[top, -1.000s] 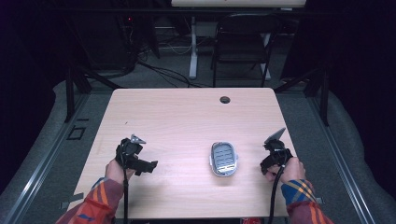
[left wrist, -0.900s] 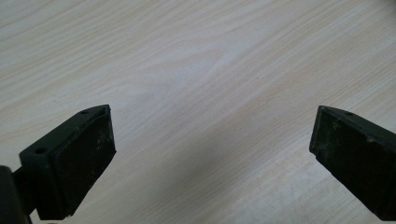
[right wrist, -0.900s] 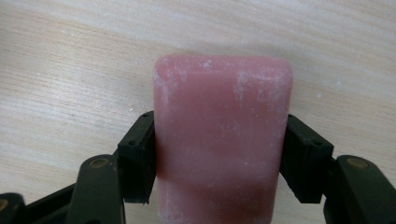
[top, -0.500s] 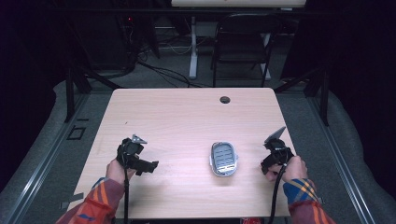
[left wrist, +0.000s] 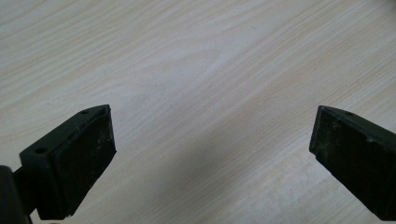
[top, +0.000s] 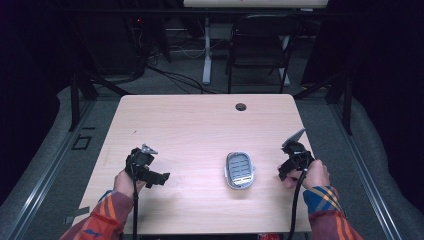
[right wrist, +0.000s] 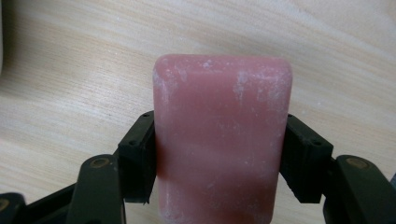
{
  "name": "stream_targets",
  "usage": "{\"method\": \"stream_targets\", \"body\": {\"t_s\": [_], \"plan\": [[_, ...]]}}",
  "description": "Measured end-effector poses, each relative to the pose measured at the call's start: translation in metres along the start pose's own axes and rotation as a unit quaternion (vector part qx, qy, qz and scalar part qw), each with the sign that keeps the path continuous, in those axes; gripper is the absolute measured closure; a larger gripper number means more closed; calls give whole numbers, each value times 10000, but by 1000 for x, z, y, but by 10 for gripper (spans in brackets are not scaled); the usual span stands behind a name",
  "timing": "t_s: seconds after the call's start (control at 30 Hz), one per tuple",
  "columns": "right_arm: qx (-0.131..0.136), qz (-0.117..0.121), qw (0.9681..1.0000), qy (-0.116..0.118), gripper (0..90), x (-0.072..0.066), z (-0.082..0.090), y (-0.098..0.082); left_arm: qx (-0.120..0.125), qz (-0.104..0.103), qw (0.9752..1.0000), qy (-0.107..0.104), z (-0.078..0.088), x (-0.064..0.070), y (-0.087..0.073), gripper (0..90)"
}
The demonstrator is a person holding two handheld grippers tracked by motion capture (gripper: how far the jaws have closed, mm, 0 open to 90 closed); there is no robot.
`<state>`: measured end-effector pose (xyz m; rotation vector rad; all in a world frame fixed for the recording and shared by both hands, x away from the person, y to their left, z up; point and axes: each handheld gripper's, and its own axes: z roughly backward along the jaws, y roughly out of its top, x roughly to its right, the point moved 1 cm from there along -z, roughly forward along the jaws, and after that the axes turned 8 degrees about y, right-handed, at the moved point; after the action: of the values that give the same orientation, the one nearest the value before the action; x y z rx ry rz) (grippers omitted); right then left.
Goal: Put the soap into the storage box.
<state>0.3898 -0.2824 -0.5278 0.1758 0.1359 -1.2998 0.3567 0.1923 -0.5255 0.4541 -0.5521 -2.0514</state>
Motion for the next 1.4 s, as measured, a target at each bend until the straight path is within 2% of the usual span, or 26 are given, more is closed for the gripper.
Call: {"method": "stream_targets", "body": {"t_s": [0.07,0.13,0.27,0.37,0.4,0.43,0.5,0.57,0.6,0.63,0.8,0.83,0.87,1.07,1.1,1.13,1.2,1.27,1.3,1.4], "plan": [[-80,29,10000,-14,372,0,2,2,-7,9,10000,6,0,0,0,2],[12,-4,10000,27,371,-1,1,2,-5,-12,10000,9,0,1,1,2],[-5,1,10000,33,371,-2,2,4,-19,-17,10000,4,-1,2,1,2],[-149,105,9998,18,371,-4,5,8,-14,-25,10000,5,-1,2,1,2],[-54,89,9999,54,371,-5,4,9,-14,-35,10000,2,-1,2,1,2],[-130,154,9998,12,372,-6,5,11,-17,-34,10000,0,-2,2,1,2],[-55,136,9999,12,372,-7,4,12,-15,-27,10000,-1,-2,2,1,2],[-143,155,9998,35,372,-7,5,14,-35,-11,10000,3,-2,0,1,2],[9,111,9999,63,371,-8,4,15,-40,-4,10000,8,-1,0,1,2],[-87,162,9998,40,371,-9,5,16,-41,-5,10000,5,-1,0,0,2],[-207,276,9994,21,371,-12,7,21,-42,-25,10000,-8,-2,0,1,2],[-207,276,9994,21,371,-12,7,21,-42,-25,10000,-8,-2,0,1,2],[-74,212,9997,68,371,-14,5,22,-48,-20,10000,-7,-2,0,1,2],[-180,302,9994,41,372,-18,4,27,-52,-2,10000,-13,-3,0,1,2],[-296,383,9988,15,371,-18,5,28,-52,-2,10000,-13,-3,0,1,2],[-222,350,9991,36,371,-20,3,29,-56,-8,10000,-24,-3,0,1,2],[-319,390,9987,31,372,-21,4,30,-66,-21,10000,-11,-3,0,1,2],[-316,437,9985,17,372,-21,3,31,-68,-20,10000,-9,-3,0,1,2],[-221,386,9990,62,372,-22,2,31,-63,-9,10000,-7,-3,0,1,2],[-260,419,9988,54,371,-25,3,33,-68,-8,10000,-19,-3,-1,0,2]]}}
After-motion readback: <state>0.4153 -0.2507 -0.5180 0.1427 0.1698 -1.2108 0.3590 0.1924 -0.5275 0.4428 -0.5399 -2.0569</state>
